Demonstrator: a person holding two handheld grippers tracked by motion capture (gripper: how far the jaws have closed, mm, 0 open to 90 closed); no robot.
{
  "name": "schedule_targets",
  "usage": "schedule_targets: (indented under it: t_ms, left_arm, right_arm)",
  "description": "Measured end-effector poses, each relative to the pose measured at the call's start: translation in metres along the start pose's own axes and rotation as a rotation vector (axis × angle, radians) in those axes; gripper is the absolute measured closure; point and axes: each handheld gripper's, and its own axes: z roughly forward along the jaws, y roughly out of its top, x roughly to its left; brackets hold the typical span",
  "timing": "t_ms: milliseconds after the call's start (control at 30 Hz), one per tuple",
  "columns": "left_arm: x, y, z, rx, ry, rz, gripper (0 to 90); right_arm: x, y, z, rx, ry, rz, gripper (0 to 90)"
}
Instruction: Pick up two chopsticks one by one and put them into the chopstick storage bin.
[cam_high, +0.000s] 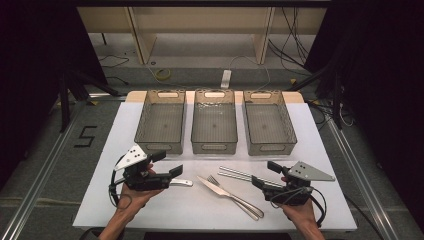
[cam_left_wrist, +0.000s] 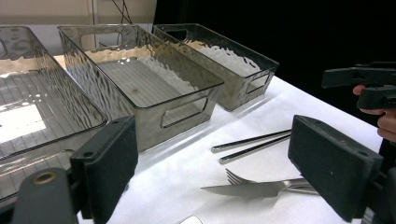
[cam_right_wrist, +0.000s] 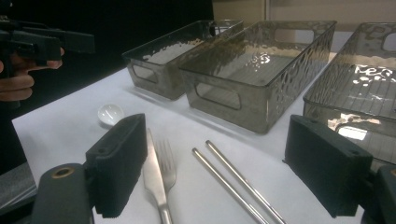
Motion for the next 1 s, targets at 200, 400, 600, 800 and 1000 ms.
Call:
schedule_targets:
  t_ms: [200,400,600,800,1000]
  left_arm:
    - [0.001,0.000,0.000,0.001,0.002,0.001,15.5]
    - [0.001,0.000,0.000,0.002,0.005,-0.002,15.5]
    - [0.001,0.000,0.000,0.001,0.007,-0.005,15.5]
    - [0.002,0.000,-0.001,0.000,0.008,-0.006,15.5]
    - [0.002,0.000,0.000,0.003,0.008,-0.005,15.5]
  right_arm:
    - [0.001,0.004,0.002,0.030,0.013,-0.024,22.6]
    - [-0.003,0.017,0.006,0.097,0.028,-0.074,22.7]
    - [-0.008,0.031,0.011,0.225,0.042,-0.151,22.0]
    - [-0.023,0.043,0.027,0.411,0.051,-0.212,27.5]
    - [-0.030,0.045,0.040,0.542,0.041,-0.255,33.2]
